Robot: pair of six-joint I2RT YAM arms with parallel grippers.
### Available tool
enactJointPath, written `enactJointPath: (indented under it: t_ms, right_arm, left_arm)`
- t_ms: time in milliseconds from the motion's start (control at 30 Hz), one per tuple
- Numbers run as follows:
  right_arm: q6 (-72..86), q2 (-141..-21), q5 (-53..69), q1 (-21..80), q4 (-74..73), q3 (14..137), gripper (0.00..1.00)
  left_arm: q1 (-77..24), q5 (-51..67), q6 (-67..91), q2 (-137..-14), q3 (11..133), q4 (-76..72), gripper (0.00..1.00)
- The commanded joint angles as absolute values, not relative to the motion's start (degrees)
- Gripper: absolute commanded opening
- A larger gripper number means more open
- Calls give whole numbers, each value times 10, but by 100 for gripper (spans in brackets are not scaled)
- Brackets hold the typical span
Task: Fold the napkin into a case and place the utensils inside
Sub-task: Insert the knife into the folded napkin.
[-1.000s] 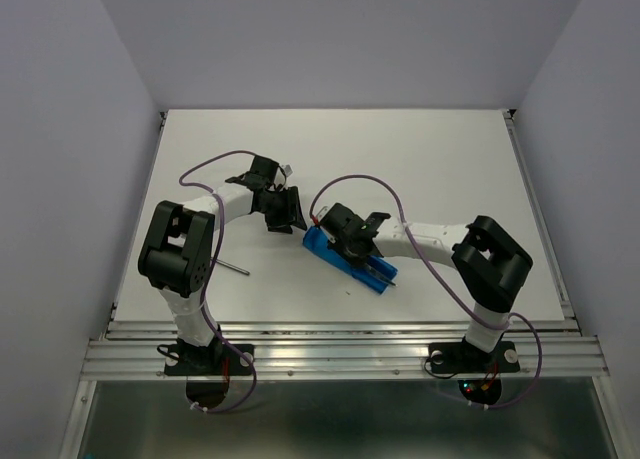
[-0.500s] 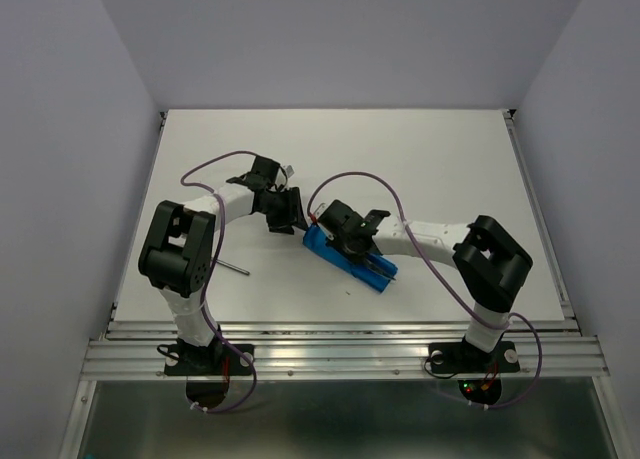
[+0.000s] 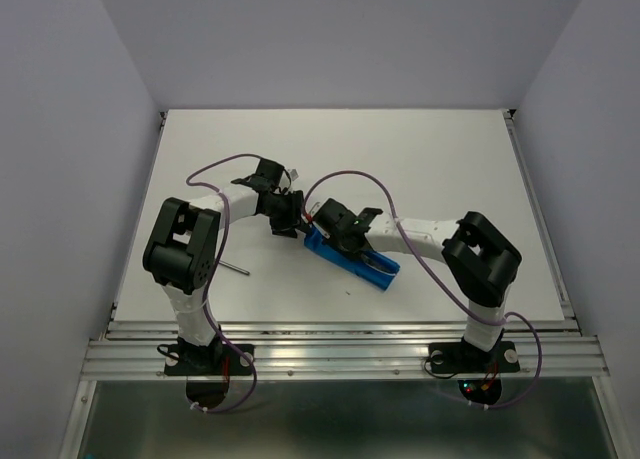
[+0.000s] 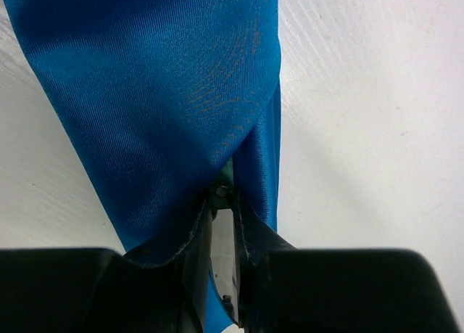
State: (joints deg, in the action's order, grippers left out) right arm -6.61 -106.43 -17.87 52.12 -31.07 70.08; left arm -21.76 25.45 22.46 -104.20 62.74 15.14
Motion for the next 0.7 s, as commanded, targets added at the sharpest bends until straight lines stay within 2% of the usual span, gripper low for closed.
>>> enactJointPath:
  t_ms: [0,667]
  right_arm:
    - [-83,-1067,-203,522,-298,733,4]
    - [-166,-1085,-250,522,-275,745,3]
  left_arm:
    - [-221,258,212,-1047,635,151,56]
    - [-221,260,200,-1052,640,159,56]
